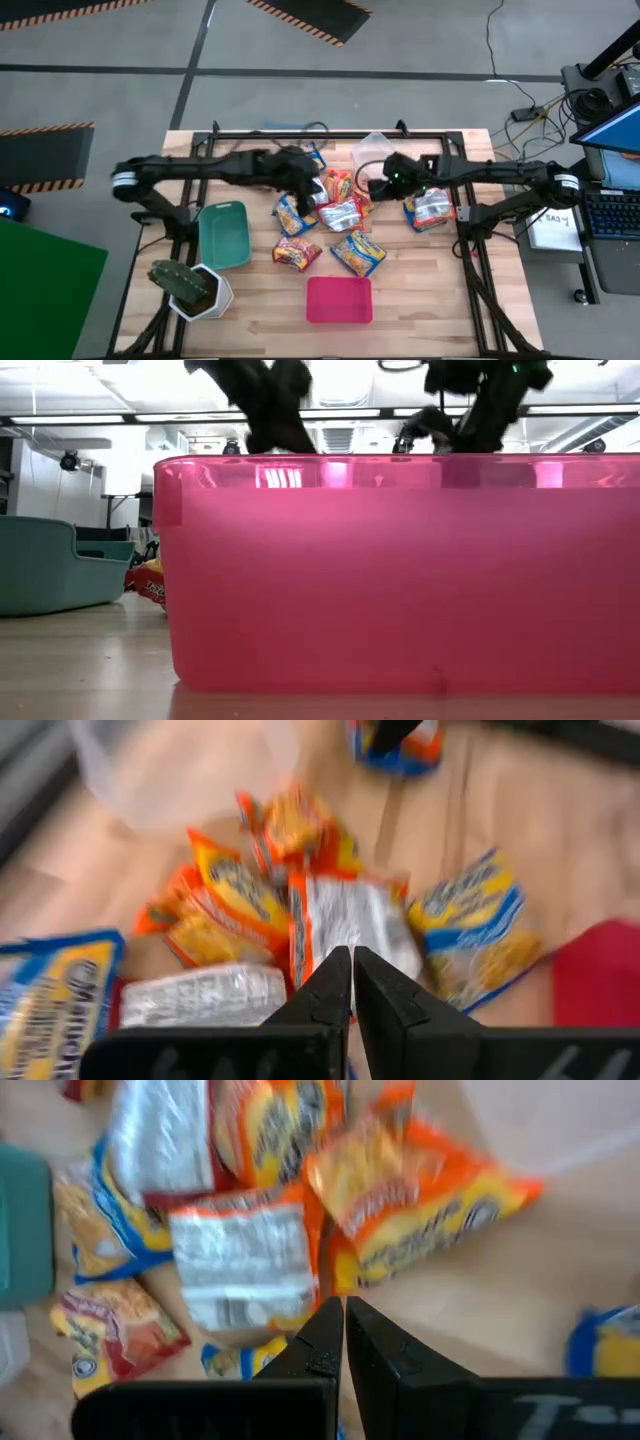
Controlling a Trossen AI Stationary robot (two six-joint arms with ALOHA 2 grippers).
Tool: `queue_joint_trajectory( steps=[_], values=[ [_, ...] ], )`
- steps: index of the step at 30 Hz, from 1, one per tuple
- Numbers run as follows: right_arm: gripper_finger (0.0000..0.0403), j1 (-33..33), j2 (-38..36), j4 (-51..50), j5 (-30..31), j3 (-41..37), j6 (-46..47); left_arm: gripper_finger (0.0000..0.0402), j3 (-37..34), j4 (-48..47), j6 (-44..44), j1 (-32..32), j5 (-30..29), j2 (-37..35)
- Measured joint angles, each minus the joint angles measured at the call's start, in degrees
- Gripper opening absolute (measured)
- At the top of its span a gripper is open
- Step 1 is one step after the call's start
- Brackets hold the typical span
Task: Sort Maruchan noodles
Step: Put the bottom left orange noodle pack into the transparent bin
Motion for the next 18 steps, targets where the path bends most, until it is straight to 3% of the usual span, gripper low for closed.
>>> queue_joint_trajectory(
  steps=[4, 9, 14, 18],
  values=[
    [0.0009, 1.84, 0.00, 11.15, -4.31, -7.37, 5.30, 0.0000, -0.17, 2.20, 3.13, 0.84, 4.46, 5.57],
    [0.0009, 4.12, 0.04, 21.58, -4.91, -13.32, 12.30, 0.0000, -0.70, 6.25, 4.34, 0.78, 9.07, 11.51],
    [0.0014, 4.69, 0.07, 22.66, -4.75, -15.32, 15.59, 0.0000, 0.03, 8.04, 4.32, 0.74, 10.99, 16.26],
    [0.0044, 4.67, 0.20, 22.31, -4.87, -15.57, 16.62, 0.0000, 0.24, 8.62, 4.33, 0.77, 10.98, 18.46]
  ],
)
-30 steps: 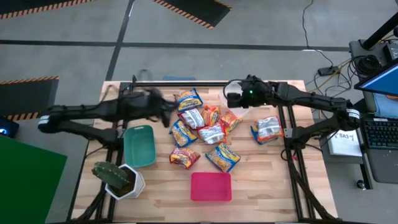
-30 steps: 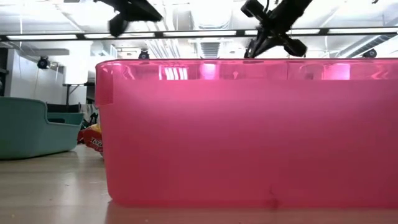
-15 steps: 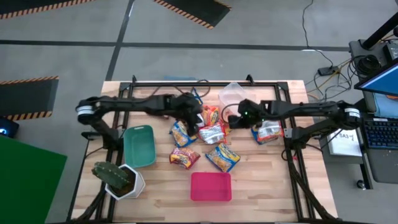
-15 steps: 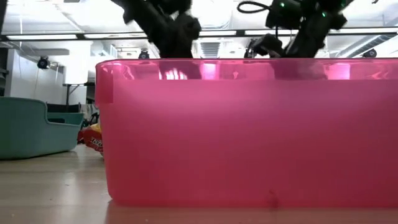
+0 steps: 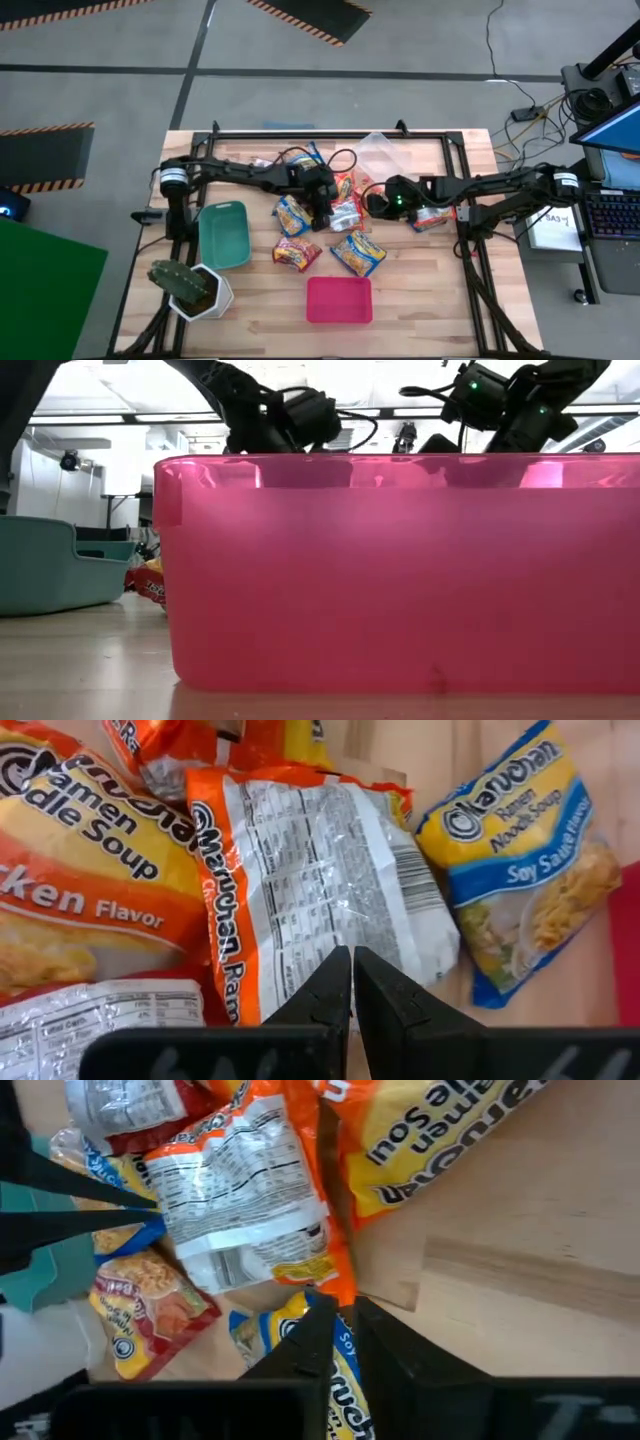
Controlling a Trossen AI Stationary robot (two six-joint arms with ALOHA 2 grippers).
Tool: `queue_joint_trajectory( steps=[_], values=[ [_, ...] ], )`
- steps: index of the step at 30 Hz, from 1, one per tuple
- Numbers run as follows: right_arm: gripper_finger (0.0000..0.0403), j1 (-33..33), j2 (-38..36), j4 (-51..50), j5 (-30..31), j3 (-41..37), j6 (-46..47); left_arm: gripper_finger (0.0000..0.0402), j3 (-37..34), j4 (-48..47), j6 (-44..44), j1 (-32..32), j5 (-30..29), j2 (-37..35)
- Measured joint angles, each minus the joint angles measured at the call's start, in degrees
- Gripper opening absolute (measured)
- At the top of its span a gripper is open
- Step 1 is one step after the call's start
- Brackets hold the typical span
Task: Sort Maruchan noodles
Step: Put the bottom left orange noodle pack into the transparent bin
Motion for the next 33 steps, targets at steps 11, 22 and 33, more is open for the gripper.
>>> queue_joint_trajectory(
  steps=[11, 22, 33],
  values=[
    [0.0211, -0.02, 3.99, 0.55, 4.56, -0.02, 0.84, 0.0000, -0.95, -0.14, 0.39, 0.10, -0.60, 2.19],
    [0.0297, 0.13, 14.28, 20.88, 4.02, -0.04, 1.58, 0.0000, -3.02, 0.05, 0.38, 0.18, -1.95, 2.21],
    [0.0287, 0.11, 22.29, 31.82, 1.27, -0.04, 0.74, 0.0000, -3.15, 1.94, 0.36, 0.18, -2.21, 2.23]
  ],
)
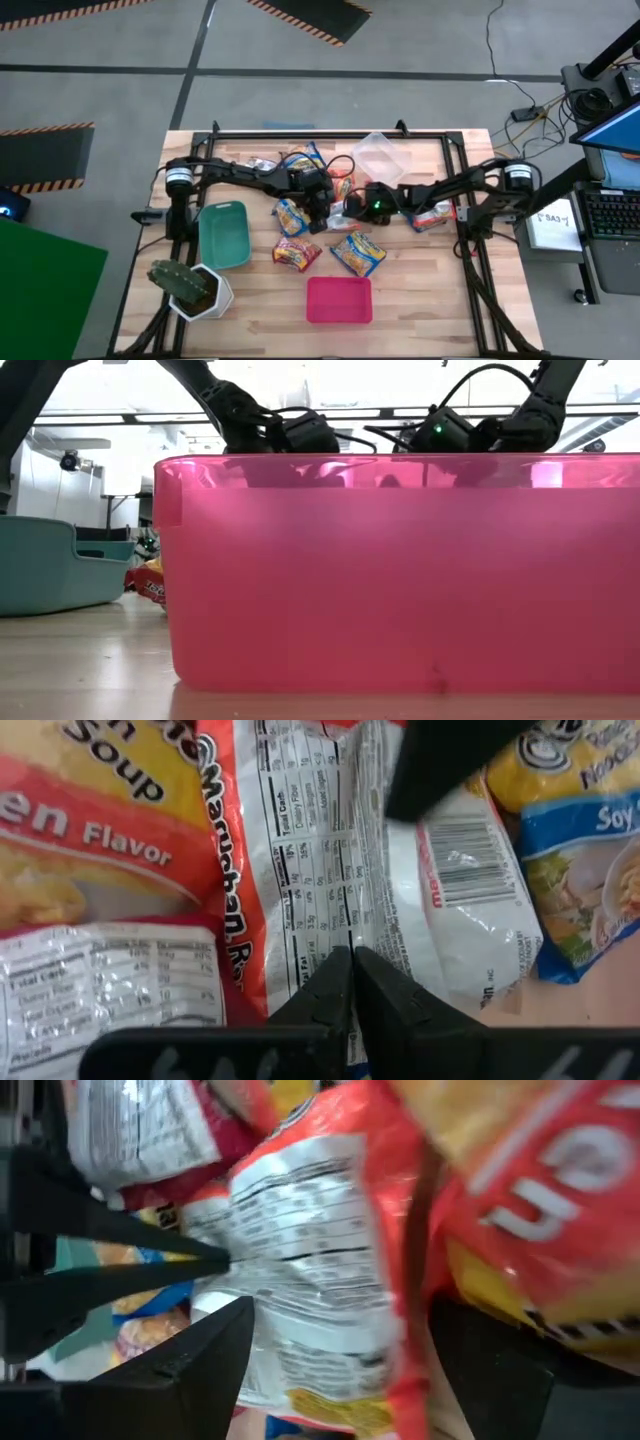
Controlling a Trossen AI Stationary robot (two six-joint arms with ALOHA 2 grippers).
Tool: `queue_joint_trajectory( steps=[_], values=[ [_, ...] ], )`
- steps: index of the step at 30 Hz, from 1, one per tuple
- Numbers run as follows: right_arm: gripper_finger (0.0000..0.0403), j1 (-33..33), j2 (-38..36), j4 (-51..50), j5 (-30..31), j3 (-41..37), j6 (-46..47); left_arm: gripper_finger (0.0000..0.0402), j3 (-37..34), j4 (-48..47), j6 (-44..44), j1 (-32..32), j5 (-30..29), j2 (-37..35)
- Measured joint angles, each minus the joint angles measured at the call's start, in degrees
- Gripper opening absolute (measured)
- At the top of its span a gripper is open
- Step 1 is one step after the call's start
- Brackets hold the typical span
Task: Sort Maruchan noodles
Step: Put the bottom left orange noodle pack into the transparent bin
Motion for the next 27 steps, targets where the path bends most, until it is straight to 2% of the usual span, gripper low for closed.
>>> queue_joint_trajectory(
  steps=[5, 10, 18, 22, 27],
  values=[
    [0.0269, 0.02, 2.48, 5.67, -1.85, 0.00, -1.49, 0.0000, 0.00, 1.38, -1.05, 0.00, -0.03, 0.00],
    [0.0225, 0.00, 2.70, 9.36, -1.93, 0.00, -2.72, 0.0000, 0.00, 1.40, -1.53, -0.09, -0.01, 0.00],
    [0.0088, 0.00, 2.72, 9.72, -1.30, 0.00, -3.82, 0.0000, 0.00, 2.71, -4.04, -0.09, 0.01, -0.10],
    [0.0022, 0.00, 1.23, 10.63, -1.32, 0.00, -4.18, 0.0000, 0.00, 2.08, -4.15, 0.00, 0.05, -2.72],
    [0.0015, 0.00, -2.49, 10.25, -1.36, 0.00, -4.34, 0.0000, 0.00, -1.09, -2.42, 0.90, 0.07, -10.04]
  ],
)
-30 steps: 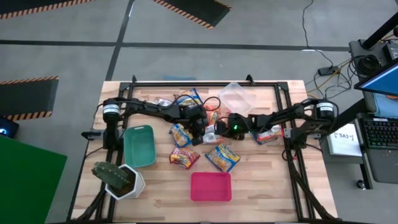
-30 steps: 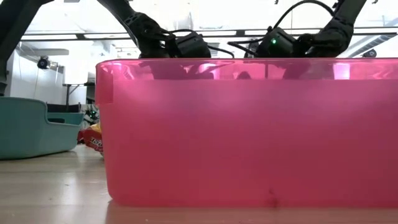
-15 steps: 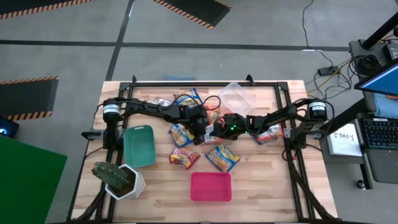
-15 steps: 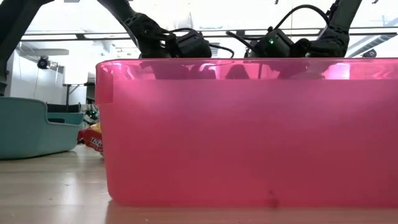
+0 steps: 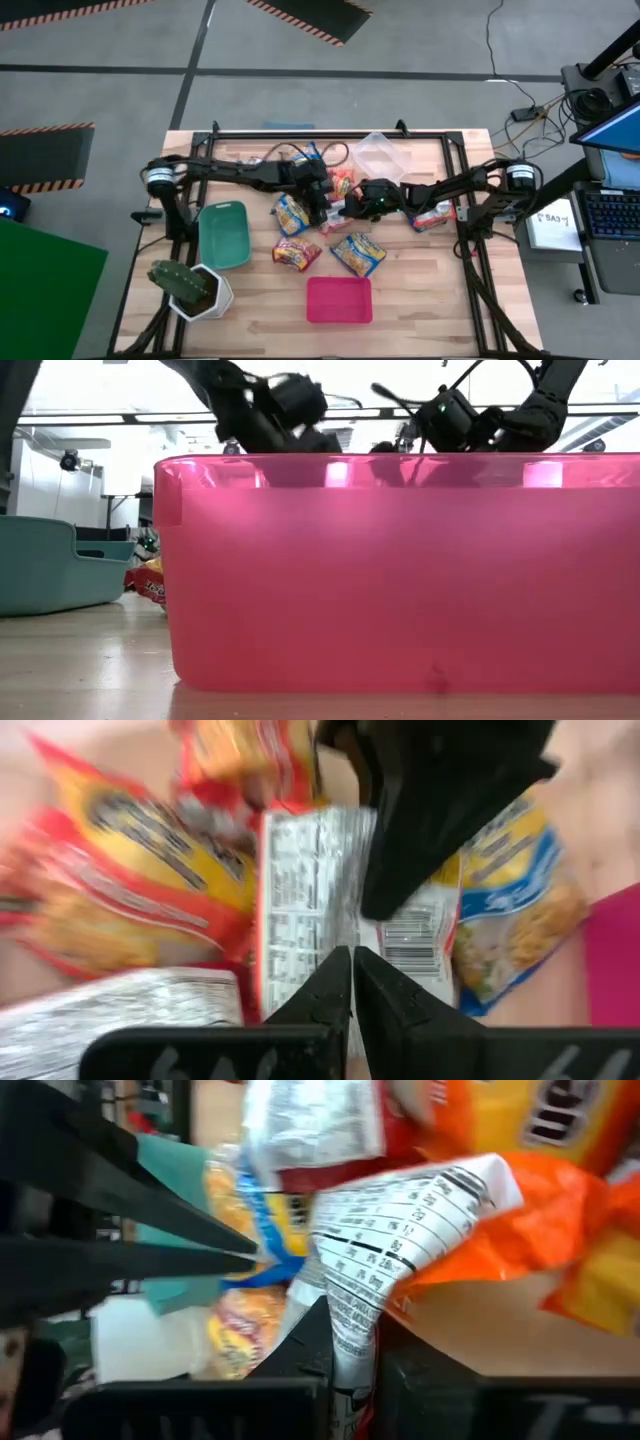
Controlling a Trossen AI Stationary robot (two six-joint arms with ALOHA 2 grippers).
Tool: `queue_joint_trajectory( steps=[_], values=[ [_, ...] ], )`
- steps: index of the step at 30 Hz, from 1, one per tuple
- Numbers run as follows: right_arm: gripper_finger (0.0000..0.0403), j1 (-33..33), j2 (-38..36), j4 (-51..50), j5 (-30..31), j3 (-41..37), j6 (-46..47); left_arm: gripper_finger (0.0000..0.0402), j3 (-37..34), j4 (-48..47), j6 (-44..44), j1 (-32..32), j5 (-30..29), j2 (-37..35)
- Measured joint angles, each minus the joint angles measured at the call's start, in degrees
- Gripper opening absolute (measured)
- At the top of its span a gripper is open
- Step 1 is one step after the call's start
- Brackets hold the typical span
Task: Sort Maruchan noodles
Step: Put the bottom left orange noodle pack into the transparent bin
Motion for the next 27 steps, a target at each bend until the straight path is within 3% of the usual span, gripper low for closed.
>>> queue_joint_trajectory(
  steps=[9, 14, 19, 27],
  values=[
    [0.0014, -0.23, -10.65, -0.63, 0.04, 0.04, -1.62, 0.0000, 0.02, -1.29, 4.01, 0.98, -0.08, -18.66],
    [0.0013, -2.20, -16.44, -8.05, 0.17, 4.25, -5.95, 0.0000, 0.04, 0.90, 3.03, 0.98, -1.26, -26.72],
    [0.0013, -5.82, -18.47, -26.29, 0.13, 13.72, -12.77, 0.0000, 0.07, 3.19, -0.37, 0.89, -1.66, -31.73],
    [0.0013, -16.73, -13.59, -69.76, 0.77, 36.74, -35.09, 0.0000, 0.07, 5.12, -4.88, 0.89, -1.67, -35.33]
  ],
)
